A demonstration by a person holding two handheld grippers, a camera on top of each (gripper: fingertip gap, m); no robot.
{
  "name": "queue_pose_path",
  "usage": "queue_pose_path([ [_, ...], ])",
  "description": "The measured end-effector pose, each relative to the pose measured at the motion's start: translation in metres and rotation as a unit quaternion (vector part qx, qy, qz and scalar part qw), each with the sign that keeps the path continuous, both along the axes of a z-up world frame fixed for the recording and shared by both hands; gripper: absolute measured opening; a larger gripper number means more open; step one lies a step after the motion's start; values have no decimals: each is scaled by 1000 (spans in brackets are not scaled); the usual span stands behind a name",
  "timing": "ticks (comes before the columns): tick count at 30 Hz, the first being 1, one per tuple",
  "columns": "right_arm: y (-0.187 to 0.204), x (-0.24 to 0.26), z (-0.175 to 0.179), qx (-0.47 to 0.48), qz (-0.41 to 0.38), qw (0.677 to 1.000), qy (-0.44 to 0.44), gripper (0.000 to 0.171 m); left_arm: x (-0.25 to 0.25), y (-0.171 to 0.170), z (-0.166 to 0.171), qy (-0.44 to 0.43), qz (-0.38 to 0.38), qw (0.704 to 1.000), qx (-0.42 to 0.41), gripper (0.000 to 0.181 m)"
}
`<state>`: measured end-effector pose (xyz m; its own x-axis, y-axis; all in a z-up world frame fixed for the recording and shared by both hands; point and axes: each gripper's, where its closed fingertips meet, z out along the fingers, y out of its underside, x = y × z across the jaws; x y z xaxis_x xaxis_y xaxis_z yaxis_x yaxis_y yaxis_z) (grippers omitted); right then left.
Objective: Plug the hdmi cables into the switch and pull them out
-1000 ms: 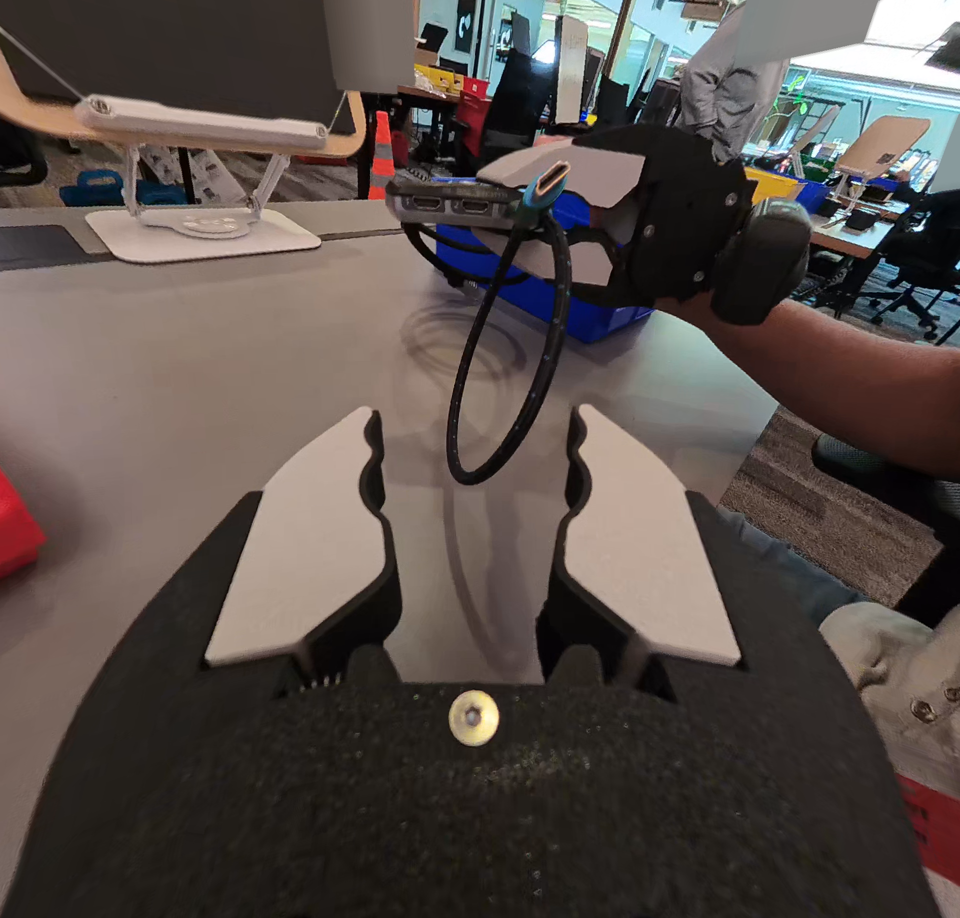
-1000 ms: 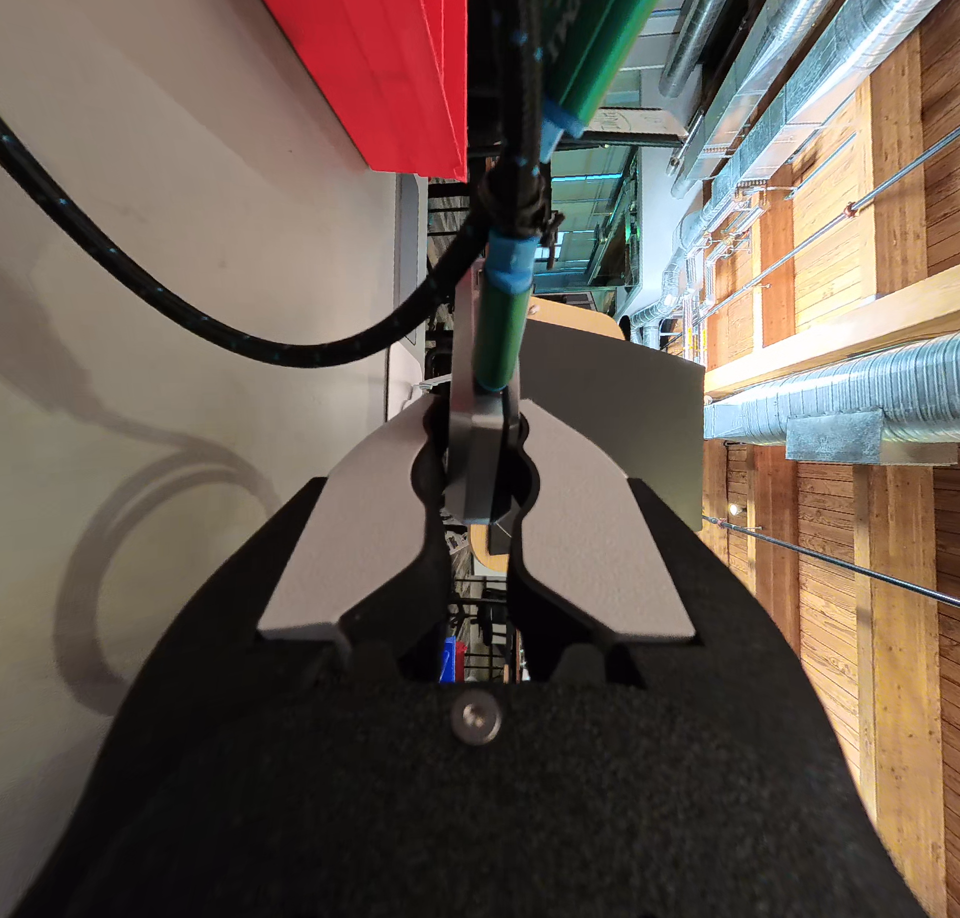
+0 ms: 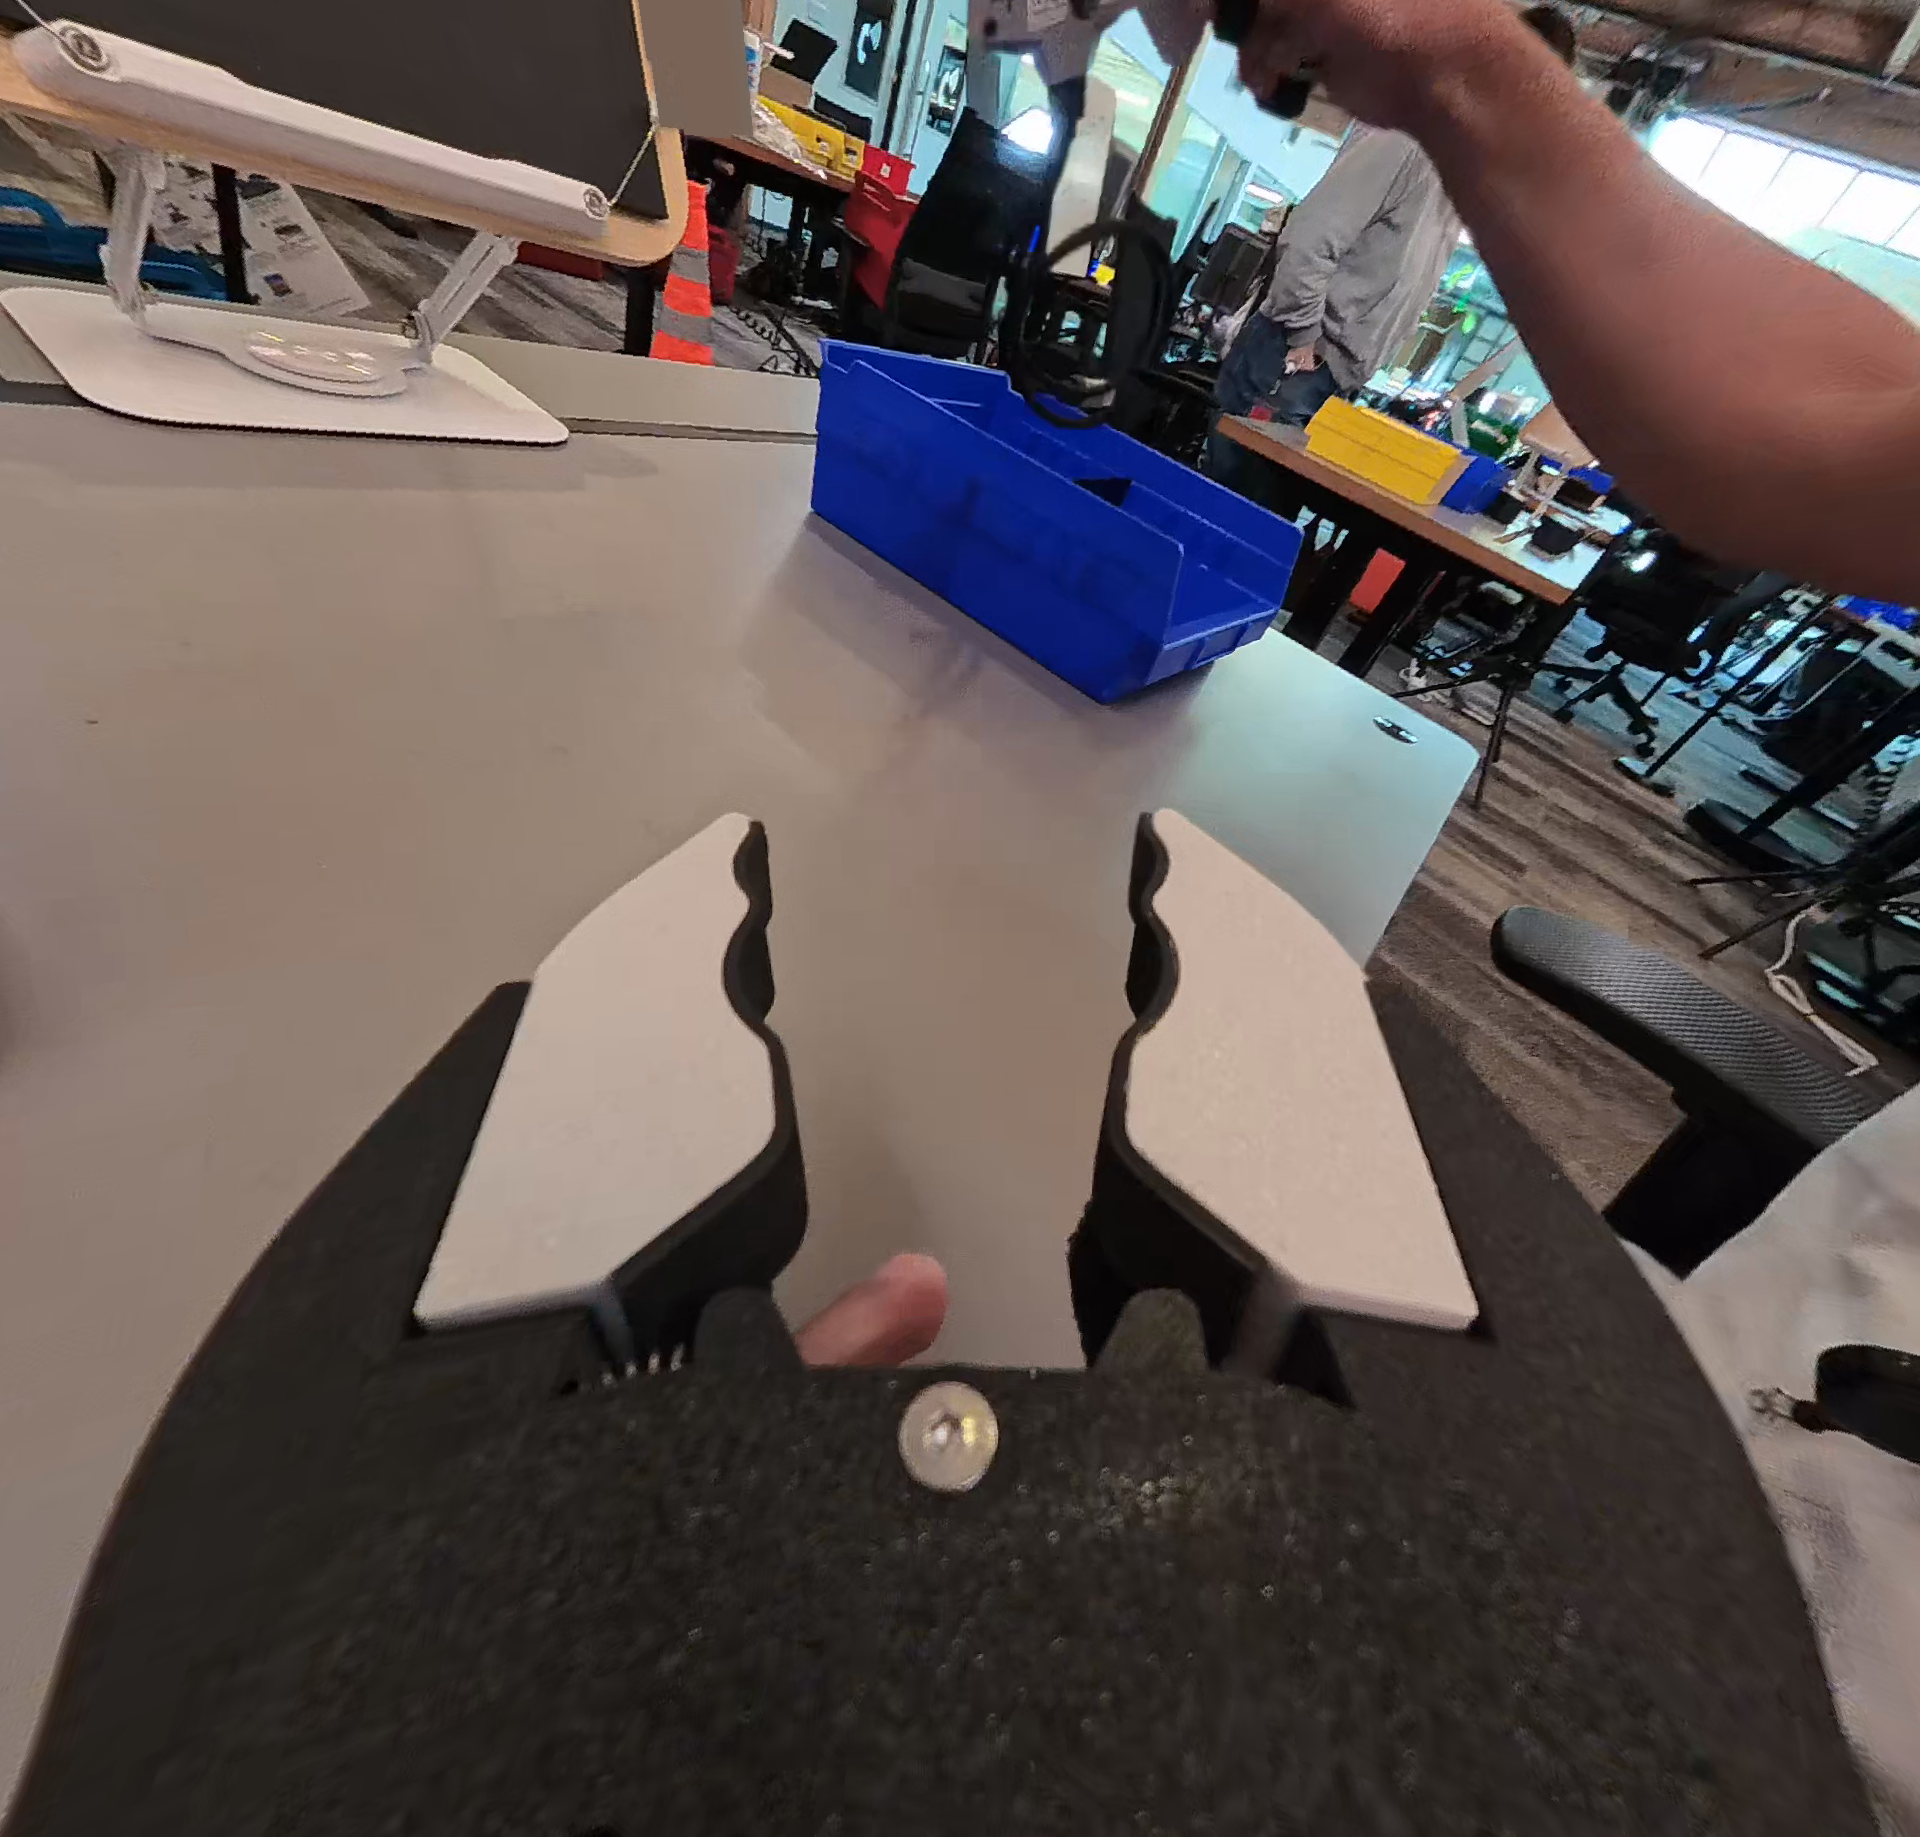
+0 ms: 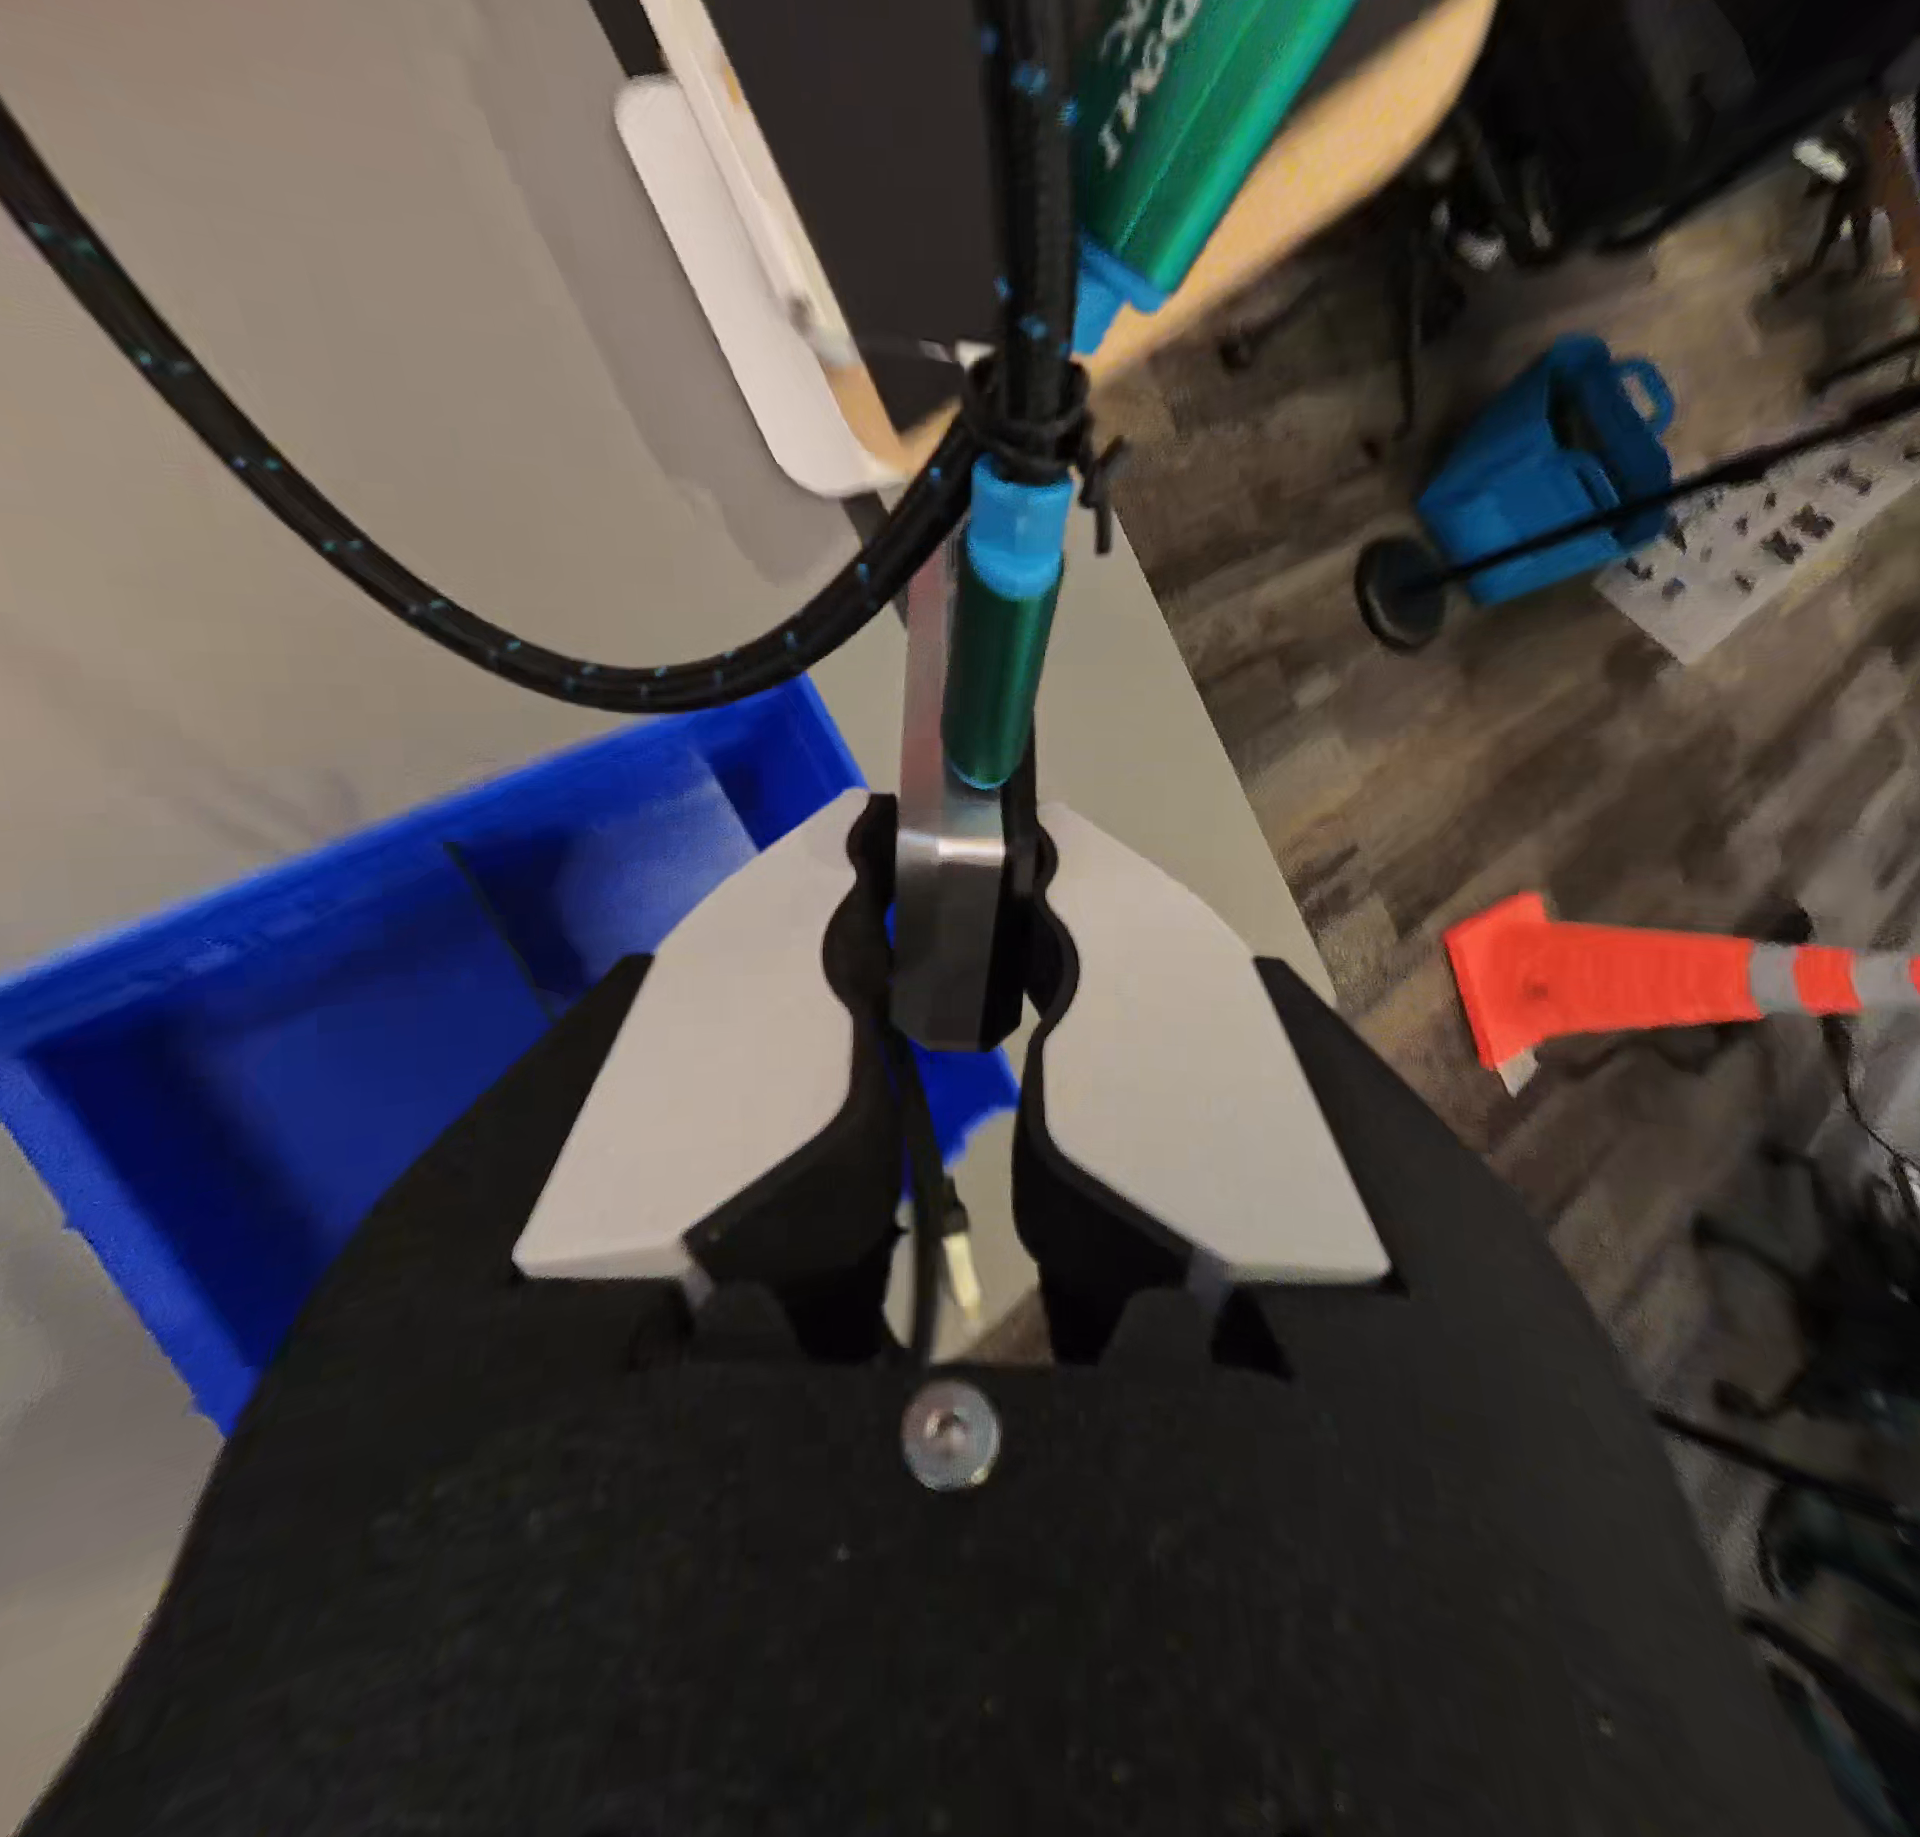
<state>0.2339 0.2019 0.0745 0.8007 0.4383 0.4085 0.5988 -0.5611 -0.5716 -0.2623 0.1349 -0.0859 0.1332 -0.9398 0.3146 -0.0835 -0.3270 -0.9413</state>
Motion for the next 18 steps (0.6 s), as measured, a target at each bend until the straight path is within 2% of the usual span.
queue_pose_path([
  [3, -10, 35, 20, -33, -31, 995, -89, 22, -2, 4, -6, 10, 7, 1000, 0, 64],
  [6, -27, 57, 36, -145, -50, 968, -201, 22, 0, 8, -9, 5, 5, 1000, -22, 64],
  [8, -37, 58, 31, -234, -37, 947, -218, 22, 2, 9, -9, 2, 1, 999, -36, 64],
  [12, -36, 62, -8, -367, 11, 893, -260, 22, 8, 7, -12, 11, -6, 999, -32, 64],
  [16, -50, 79, -70, -521, 31, 786, -332, 22, 10, 6, -13, 18, -8, 1000, -21, 64],
  [18, -53, 83, -101, -565, 43, 745, -351, 22, 10, 6, -14, 17, -8, 1000, -24, 64],
])
